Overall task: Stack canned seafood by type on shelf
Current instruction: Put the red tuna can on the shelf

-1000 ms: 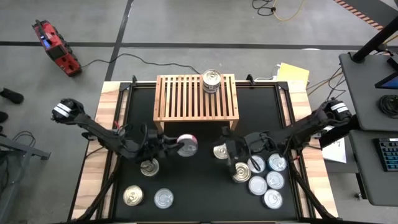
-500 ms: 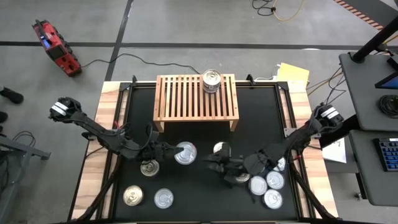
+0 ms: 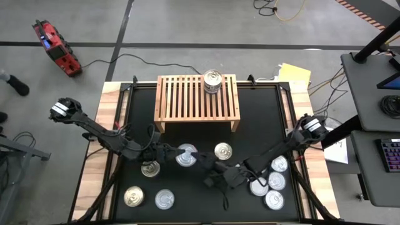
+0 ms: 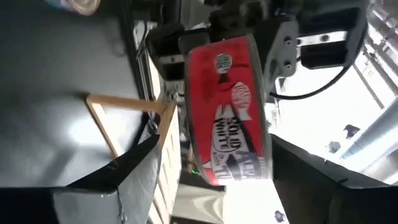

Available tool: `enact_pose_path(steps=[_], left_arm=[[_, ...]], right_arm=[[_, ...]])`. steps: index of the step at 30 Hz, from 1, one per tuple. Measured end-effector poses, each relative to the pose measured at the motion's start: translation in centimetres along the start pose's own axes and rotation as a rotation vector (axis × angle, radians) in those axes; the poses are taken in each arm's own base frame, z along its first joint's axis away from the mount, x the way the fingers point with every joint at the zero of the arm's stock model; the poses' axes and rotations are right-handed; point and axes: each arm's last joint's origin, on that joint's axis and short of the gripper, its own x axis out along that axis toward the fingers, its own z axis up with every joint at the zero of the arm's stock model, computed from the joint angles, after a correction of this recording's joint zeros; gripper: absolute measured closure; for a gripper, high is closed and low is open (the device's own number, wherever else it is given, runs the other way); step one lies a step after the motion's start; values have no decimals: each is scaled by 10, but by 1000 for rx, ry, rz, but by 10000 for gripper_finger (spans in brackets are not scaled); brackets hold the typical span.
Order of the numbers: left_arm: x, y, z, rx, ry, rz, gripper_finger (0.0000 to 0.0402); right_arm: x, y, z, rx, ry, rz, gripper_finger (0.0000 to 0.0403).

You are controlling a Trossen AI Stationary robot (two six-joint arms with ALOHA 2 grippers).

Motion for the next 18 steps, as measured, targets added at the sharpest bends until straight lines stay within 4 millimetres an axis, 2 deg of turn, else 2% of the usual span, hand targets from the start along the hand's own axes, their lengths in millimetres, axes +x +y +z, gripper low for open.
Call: enact_pose_path(steps=[5, 9, 14, 18], left_arm=[[0, 1, 0, 5, 10, 3, 284], [0, 2, -1, 16, 27, 14, 284], [0, 2, -1, 49, 38, 9, 236], [0, 2, -1, 113, 37, 8, 209]], right_arm=[[4, 1, 3, -20, 8, -1, 139], [4, 1, 3, -19, 8, -1, 183], [4, 1, 3, -29, 13, -1, 270], [4, 2, 3, -31, 13, 0, 273]])
